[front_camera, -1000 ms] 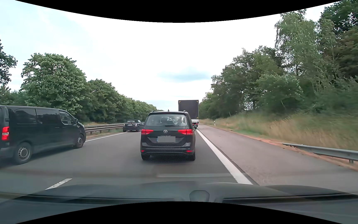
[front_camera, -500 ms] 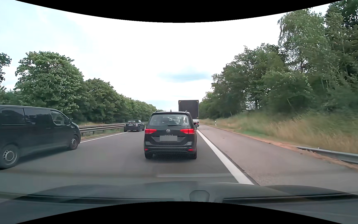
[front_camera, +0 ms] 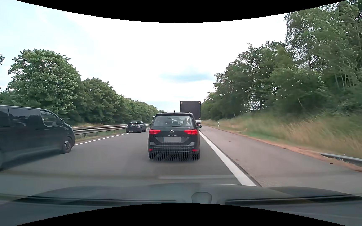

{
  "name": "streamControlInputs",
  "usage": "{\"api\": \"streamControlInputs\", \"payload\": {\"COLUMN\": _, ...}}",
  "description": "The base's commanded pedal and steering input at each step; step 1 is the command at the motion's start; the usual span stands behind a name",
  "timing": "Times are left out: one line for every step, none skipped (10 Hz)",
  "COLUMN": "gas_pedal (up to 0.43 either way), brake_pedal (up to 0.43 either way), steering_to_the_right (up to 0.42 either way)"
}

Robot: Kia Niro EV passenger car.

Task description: Follow the waypoints while adhering to traffic rules and regulations

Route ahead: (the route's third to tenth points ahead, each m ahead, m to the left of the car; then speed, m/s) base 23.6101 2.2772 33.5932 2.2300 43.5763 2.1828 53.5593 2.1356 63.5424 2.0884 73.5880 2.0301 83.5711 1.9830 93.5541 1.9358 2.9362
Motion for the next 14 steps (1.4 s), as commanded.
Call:
{"api": "streamControlInputs", "payload": {"gas_pedal": 0.059, "brake_pedal": 0.000, "steering_to_the_right": 0.018}}
{"api": "streamControlInputs", "payload": {"gas_pedal": 0.059, "brake_pedal": 0.000, "steering_to_the_right": 0.018}}
{"api": "streamControlInputs", "payload": {"gas_pedal": 0.059, "brake_pedal": 0.000, "steering_to_the_right": 0.018}}
{"api": "streamControlInputs", "payload": {"gas_pedal": 0.059, "brake_pedal": 0.000, "steering_to_the_right": 0.018}}
{"api": "streamControlInputs", "payload": {"gas_pedal": 0.059, "brake_pedal": 0.000, "steering_to_the_right": 0.018}}
{"api": "streamControlInputs", "payload": {"gas_pedal": 0.059, "brake_pedal": 0.000, "steering_to_the_right": 0.018}}
{"api": "streamControlInputs", "payload": {"gas_pedal": 0.059, "brake_pedal": 0.000, "steering_to_the_right": 0.018}}
{"api": "streamControlInputs", "payload": {"gas_pedal": 0.059, "brake_pedal": 0.000, "steering_to_the_right": 0.015}}
{"api": "streamControlInputs", "payload": {"gas_pedal": 0.059, "brake_pedal": 0.000, "steering_to_the_right": 0.012}}
{"api": "streamControlInputs", "payload": {"gas_pedal": 0.059, "brake_pedal": 0.000, "steering_to_the_right": 0.010}}
{"api": "streamControlInputs", "payload": {"gas_pedal": 0.059, "brake_pedal": 0.000, "steering_to_the_right": 0.008}}
{"api": "streamControlInputs", "payload": {"gas_pedal": 0.059, "brake_pedal": 0.000, "steering_to_the_right": 0.007}}
{"api": "streamControlInputs", "payload": {"gas_pedal": 0.059, "brake_pedal": 0.000, "steering_to_the_right": 0.006}}
{"api": "streamControlInputs", "payload": {"gas_pedal": 0.059, "brake_pedal": 0.000, "steering_to_the_right": 0.004}}
